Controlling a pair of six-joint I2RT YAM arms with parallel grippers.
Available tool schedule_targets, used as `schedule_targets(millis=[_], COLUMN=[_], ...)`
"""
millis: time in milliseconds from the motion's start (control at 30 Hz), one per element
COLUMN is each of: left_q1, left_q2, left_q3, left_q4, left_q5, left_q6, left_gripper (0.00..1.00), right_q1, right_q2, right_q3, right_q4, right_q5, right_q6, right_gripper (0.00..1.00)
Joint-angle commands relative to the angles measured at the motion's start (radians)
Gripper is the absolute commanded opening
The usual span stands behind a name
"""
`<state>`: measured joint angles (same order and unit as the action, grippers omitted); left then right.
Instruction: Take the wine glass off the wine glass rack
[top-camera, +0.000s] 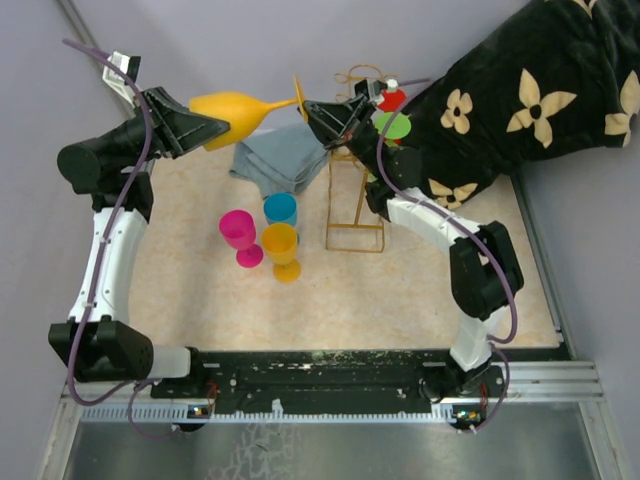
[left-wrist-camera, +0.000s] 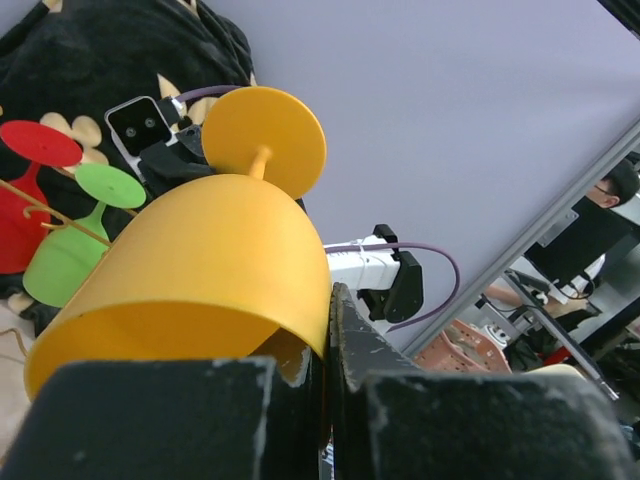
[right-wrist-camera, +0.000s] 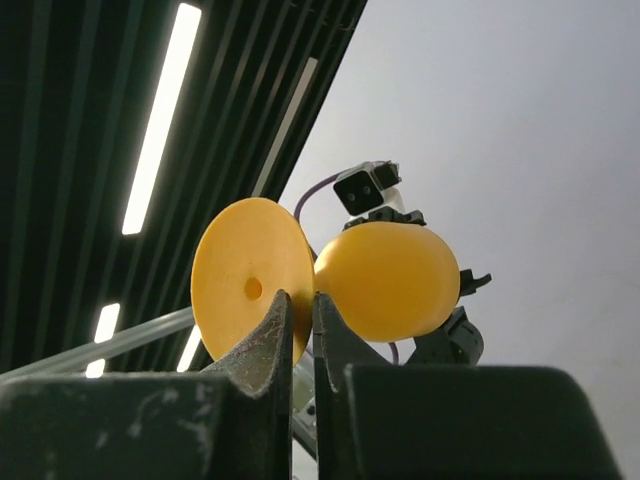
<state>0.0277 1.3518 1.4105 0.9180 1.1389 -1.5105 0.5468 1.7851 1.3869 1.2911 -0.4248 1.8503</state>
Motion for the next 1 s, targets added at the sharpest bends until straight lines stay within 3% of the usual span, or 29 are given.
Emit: schedule_targets(millis=[0,100,300,400,467,533,600,667,800,967], left_q1=[0.011,0.045,0.14,0.182,0.198,0.199,0.199,0.199,0.193,0.165], left_q2=[-0.002,0.011,0.044,0.034,0.031,0.04,0.059,0.079,0.129,0.213], left_q3=[0.059,0.115,0.222,0.287,0.345,0.398,0.427,0.434,0.434,0.477], left_q4=[-0.047,-0.139,-0.423,-0.755,-1.031,-1.338,-1.516,-1.632,-1.774,-1.862], left_q5=[0.009,0.027,0.085,0.068,0.01,-0.098,-0.211,-0.301,-0.415,-0.583], left_q6=[0.061,0.179,0.498,0.813,1.146,1.373,1.508,1.573,1.647,1.702], left_gripper=[0.0,0.0,0.0,0.0,0.0,0.0,0.0,0.0,0.0,0.0], right_q1=[-0.004,-0.004,-0.038,-0.067,-0.078,-0.082,-0.082,-0.082,-0.082,-0.082], right_q2=[0.002,-0.032,-0.189,-0.29,-0.371,-0.436,-0.466,-0.486,-0.517,-0.556], right_q3=[0.141,0.186,0.115,0.034,0.026,0.093,0.203,0.286,0.34,0.322], right_q4=[0.147,0.058,-0.138,-0.262,-0.48,-0.816,-1.149,-1.374,-1.614,-1.719], right_q5=[-0.081,-0.151,-0.214,-0.203,-0.198,-0.174,-0.106,-0.005,0.181,0.327], right_q6=[-0.014,-0.088,-0.239,-0.32,-0.46,-0.674,-0.894,-1.037,-1.177,-1.208], right_gripper=[0.14,0.34,0.57,0.68,0.77,0.8,0.82,0.82,0.82,0.83])
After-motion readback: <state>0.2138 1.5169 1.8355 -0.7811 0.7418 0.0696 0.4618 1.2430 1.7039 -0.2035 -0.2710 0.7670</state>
